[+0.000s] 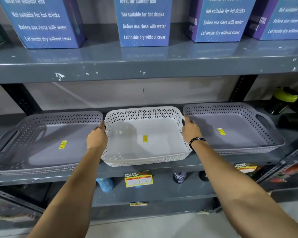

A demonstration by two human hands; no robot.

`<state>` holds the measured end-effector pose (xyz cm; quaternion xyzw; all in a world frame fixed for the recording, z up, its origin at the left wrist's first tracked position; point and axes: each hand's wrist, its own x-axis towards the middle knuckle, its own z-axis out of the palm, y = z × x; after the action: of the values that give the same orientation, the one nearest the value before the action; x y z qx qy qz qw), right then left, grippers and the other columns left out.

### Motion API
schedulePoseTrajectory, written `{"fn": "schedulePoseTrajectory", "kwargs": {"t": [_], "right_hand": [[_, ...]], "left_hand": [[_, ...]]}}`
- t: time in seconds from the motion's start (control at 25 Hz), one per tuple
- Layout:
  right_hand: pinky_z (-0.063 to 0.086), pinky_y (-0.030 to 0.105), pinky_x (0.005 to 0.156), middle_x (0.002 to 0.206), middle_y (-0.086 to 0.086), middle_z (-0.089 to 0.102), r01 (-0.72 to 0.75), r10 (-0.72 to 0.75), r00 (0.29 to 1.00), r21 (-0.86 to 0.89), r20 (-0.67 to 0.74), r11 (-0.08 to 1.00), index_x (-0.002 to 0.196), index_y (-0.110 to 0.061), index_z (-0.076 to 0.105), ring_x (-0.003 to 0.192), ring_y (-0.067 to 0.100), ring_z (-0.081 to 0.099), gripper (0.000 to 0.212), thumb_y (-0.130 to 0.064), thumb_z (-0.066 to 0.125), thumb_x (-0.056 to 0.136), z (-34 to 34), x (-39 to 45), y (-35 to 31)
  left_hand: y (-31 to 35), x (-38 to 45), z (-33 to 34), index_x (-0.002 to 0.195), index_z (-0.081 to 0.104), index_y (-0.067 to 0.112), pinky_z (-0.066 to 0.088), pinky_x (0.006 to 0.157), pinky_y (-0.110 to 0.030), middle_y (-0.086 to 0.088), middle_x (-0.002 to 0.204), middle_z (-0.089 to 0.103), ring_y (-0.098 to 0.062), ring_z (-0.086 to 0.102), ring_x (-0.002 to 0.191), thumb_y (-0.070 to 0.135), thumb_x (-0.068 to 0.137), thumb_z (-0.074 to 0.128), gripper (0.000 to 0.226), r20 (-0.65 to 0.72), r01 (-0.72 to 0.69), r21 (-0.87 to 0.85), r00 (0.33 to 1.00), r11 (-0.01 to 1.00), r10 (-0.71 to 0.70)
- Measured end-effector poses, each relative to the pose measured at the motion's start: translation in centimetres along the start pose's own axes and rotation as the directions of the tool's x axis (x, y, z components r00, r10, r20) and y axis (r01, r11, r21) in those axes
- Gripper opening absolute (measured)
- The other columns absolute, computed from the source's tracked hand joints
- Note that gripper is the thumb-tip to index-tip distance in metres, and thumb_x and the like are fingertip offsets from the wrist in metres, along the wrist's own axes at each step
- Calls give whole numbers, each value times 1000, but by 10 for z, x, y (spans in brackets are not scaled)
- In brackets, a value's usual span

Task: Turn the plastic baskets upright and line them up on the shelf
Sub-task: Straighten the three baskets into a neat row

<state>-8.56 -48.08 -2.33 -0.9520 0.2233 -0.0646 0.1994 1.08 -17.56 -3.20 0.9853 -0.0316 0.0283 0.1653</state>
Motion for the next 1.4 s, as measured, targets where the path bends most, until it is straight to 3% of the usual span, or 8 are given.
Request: {"fn": "schedulePoseTrajectory", "kwargs": {"t": [0.12,0.4,0.52,0.6,0.68,1.0,1.2,1.4], "right_hand": [[50,40,77,114,32,58,-8,8,1000,51,-10,999,140,-1,29,99,43,61,46,-1,39,95,0,-1,0],[45,34,67,102,27,60,-31,34,996,-38,87,999,152,-12,7,84,34,59,66,3,36,94,2,4,2],[40,28,65,85,17,50,-38,43,993,-46,113,998,151,-12,3,74,25,48,70,8,35,92,1,5,1],[37,27,53,72,11,45,-45,53,991,-68,123,997,151,-11,2,63,20,45,71,8,35,92,2,6,2],[25,22,42,60,4,35,-44,56,990,-93,132,995,151,-11,1,51,12,34,72,9,35,91,4,8,4],[17,19,41,57,2,30,-34,47,993,-119,112,992,151,-9,1,49,9,27,71,9,35,92,11,13,10],[19,21,41,58,3,32,-11,20,997,-113,79,993,151,-12,5,63,20,44,71,9,36,91,12,14,12],[20,21,40,57,4,32,-14,29,997,-189,77,982,151,-9,4,48,9,28,72,9,38,90,11,14,10]], "left_hand": [[0,-1,0,146,33,16,50,77,-45,-26,110,64,-42,62,96,7,99,30,48,-1,-11,-15,1000,1000,11],[1,-2,-2,146,32,15,50,78,-45,-25,109,64,-42,61,96,6,98,29,49,8,1,-29,1000,1000,0],[2,-3,-3,148,29,16,51,80,-46,-26,112,63,-43,61,96,1,96,30,54,18,4,-24,1000,1000,-4],[2,-2,-3,149,28,17,51,79,-46,-26,111,63,-42,61,96,-1,94,31,57,26,0,-12,1000,1000,0],[2,-1,-1,149,26,16,50,79,-45,-25,111,63,-42,61,97,-1,93,32,59,32,-6,2,999,1000,6],[2,-2,-1,149,28,17,49,80,-45,-26,113,63,-43,60,99,1,94,31,57,22,1,-17,1000,1000,0],[2,-2,-1,148,28,16,49,81,-45,-26,115,62,-44,60,101,1,95,31,56,20,2,-14,1000,1000,-2],[3,-2,-1,149,26,15,48,75,-44,-26,112,63,-42,60,98,-1,94,32,57,28,5,-7,1000,1000,-5]]}}
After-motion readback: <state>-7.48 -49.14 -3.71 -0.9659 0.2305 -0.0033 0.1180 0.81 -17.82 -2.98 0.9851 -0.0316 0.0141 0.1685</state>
